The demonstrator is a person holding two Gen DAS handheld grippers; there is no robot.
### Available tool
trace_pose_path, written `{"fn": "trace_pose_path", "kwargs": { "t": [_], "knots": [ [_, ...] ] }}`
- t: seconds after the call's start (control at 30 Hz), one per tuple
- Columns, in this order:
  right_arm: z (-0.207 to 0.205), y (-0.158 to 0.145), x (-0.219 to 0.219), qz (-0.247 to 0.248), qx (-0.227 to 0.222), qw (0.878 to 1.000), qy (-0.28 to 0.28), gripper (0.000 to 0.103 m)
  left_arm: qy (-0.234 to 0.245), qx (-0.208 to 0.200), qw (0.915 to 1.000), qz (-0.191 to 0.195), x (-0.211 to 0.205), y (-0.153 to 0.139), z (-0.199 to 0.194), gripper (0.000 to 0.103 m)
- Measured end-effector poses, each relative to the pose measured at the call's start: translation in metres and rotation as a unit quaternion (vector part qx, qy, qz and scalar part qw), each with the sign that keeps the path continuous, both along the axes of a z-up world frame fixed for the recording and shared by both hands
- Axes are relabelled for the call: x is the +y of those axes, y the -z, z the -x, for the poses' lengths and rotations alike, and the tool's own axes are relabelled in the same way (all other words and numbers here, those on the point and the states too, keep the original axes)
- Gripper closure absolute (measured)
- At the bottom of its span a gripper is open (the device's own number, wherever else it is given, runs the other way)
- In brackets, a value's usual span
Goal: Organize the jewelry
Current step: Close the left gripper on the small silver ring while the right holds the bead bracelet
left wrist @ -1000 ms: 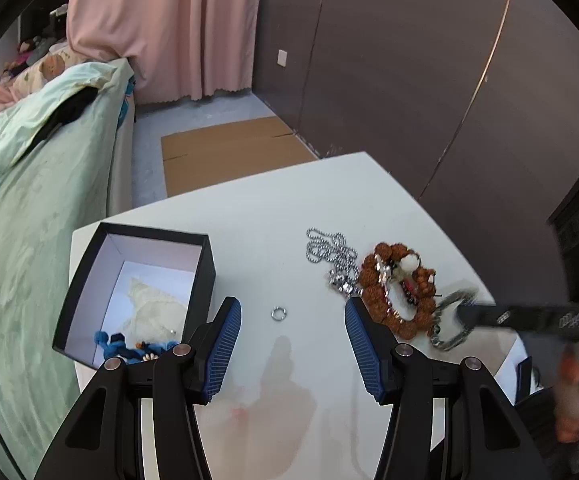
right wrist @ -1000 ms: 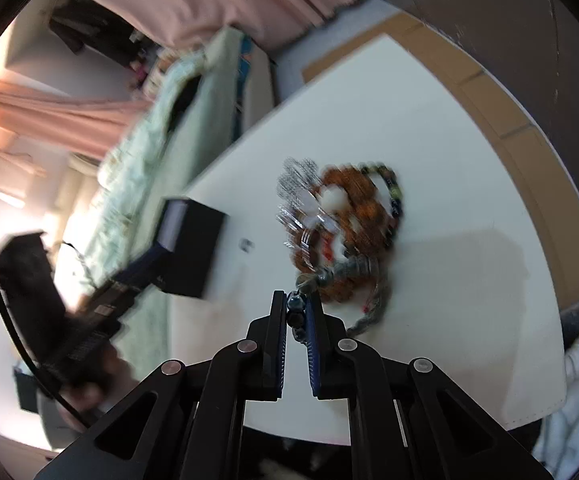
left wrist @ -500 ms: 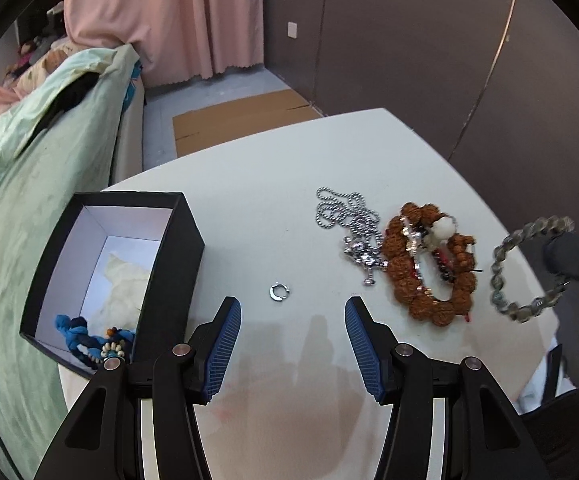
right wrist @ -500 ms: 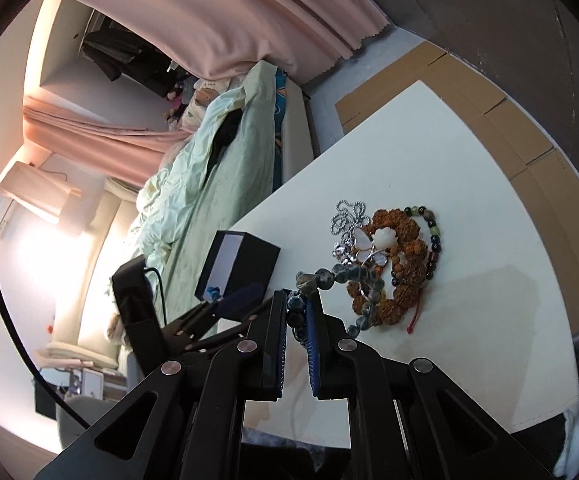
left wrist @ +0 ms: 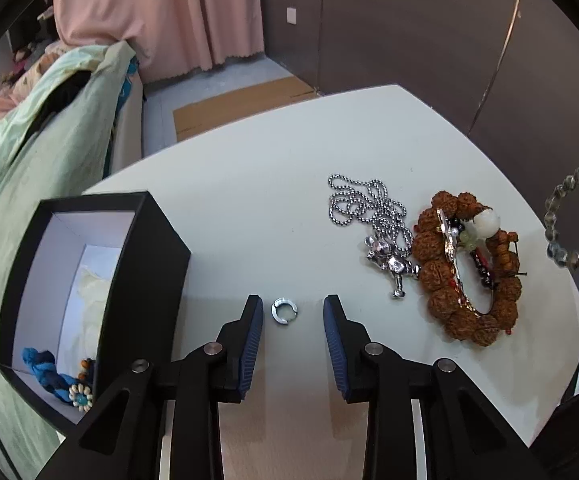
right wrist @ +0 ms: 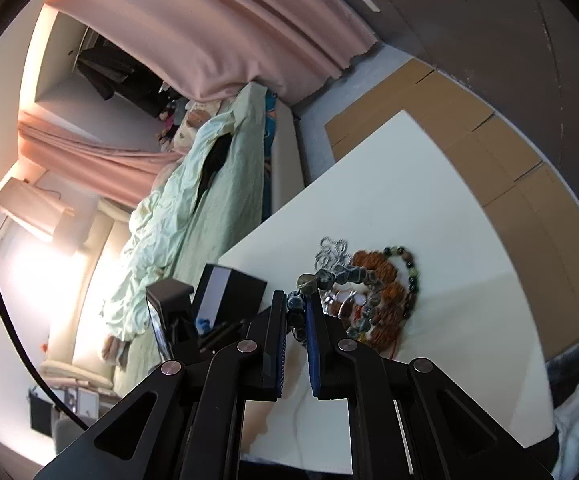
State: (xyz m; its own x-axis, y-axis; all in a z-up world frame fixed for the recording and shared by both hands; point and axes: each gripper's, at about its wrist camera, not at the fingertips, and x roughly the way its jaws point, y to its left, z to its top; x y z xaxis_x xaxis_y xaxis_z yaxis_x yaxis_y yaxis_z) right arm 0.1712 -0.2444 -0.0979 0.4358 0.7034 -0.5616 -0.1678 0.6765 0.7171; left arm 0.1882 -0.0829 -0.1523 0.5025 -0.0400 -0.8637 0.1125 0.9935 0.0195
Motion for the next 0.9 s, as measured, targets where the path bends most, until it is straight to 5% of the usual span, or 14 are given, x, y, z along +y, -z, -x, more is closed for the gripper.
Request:
{"fn": "trace_pose_path", "kwargs": {
  "t": [0.1, 0.2, 0.4, 0.9],
  "knots": [
    [-0.002, 0.000, 0.000, -0.001, 0.001, 1.000, 0.002, 0.092, 0.003, -0.002, 1.0000, 0.000, -0.001, 0.000, 0.000, 0.072],
    [-0.001, -0.001, 0.002, 0.001, -0.001, 1.000, 0.004, 0.092, 0.007, 0.001, 1.0000, 0.004, -0.003, -0.001, 0.000, 0.089],
    [0.000, -0.002, 0.002, 0.000, -0.004, 1.000, 0.013, 0.092, 0.006, 0.005, 0.9997, 0.023, -0.002, -0.008, 0.008, 0.090],
    [0.009, -0.017, 0.050, -0.019, -0.046, 0.998, -0.026, 0.092, -0.025, -0.074, 0.9930, 0.089, 0.041, -0.081, 0.041, 0.090]
  ]
}}
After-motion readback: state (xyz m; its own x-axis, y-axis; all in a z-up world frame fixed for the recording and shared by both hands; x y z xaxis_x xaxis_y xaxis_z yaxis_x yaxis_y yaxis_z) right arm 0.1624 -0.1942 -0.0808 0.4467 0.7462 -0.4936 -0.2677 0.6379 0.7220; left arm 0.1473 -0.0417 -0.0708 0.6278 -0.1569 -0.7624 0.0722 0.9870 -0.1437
